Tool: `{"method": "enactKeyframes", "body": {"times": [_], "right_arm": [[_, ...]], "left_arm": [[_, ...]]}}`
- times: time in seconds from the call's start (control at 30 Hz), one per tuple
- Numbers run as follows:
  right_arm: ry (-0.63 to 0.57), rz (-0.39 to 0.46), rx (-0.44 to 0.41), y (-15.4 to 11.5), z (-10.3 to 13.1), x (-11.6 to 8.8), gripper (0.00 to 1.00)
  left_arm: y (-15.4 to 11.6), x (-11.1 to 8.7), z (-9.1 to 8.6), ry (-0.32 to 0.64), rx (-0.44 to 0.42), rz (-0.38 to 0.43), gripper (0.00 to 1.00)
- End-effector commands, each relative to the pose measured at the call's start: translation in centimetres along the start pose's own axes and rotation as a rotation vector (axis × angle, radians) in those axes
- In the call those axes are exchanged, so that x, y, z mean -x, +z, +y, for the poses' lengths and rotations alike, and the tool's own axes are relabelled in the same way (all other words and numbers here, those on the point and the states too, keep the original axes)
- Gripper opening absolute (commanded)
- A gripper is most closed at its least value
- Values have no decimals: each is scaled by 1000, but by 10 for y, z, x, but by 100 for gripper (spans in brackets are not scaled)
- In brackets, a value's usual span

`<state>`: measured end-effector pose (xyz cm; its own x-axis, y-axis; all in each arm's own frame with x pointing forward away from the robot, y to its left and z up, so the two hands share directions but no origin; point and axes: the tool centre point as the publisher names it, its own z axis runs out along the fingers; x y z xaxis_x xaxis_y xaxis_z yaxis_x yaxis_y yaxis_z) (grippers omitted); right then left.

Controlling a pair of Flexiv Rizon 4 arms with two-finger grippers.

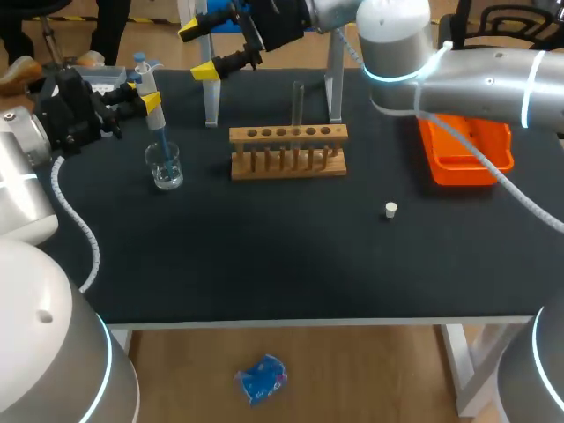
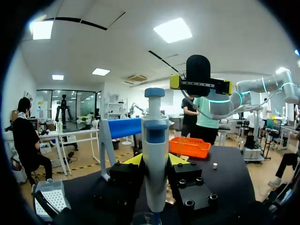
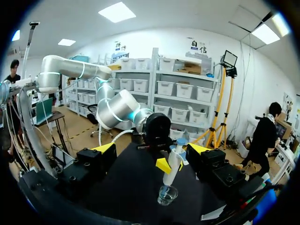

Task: Invert the test tube, pick up the pipette, mount the tip to pipette, aspirate from beaker and dispense into the tube, eject the tip, return the pipette, and cap with the stopper.

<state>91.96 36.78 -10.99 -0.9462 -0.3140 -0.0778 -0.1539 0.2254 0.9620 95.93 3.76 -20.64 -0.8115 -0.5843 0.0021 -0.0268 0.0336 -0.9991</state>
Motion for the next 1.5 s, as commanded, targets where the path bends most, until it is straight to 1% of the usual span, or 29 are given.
{"method": "enactKeyframes", "body": {"times": [0.03,0.17,0.3,0.47,0.5,0.53,0.57,0.6,0.63,0.83,1.03,1.23,1.5], "right_arm": [[0,71,-3,-1,0,4,100],[0,71,-3,-1,0,4,100],[12,82,14,-1,-2,10,100],[23,114,32,1,-1,13,100],[25,119,30,2,-1,15,88],[27,124,31,3,-1,16,47],[28,126,32,4,-2,18,39],[29,127,32,5,-2,20,16],[33,131,35,6,-2,22,0],[55,163,40,19,3,34,0],[49,193,56,32,11,42,0],[37,223,82,51,20,48,0],[37,223,82,51,20,48,0]], "left_arm": [[0,0,0,1,-2,-1,0],[0,0,0,1,-2,-1,0],[0,0,0,1,-2,-1,0],[0,0,0,1,-2,-1,0],[0,0,0,1,-2,-1,0],[0,0,0,1,-2,-1,0],[0,0,0,1,-2,-1,0],[0,0,0,1,-2,-1,0],[0,0,0,1,-2,-1,0],[0,0,0,1,-2,-1,0],[0,0,0,1,-2,-1,0],[0,0,0,1,-2,-1,0],[0,0,0,1,-2,-1,0]]}}
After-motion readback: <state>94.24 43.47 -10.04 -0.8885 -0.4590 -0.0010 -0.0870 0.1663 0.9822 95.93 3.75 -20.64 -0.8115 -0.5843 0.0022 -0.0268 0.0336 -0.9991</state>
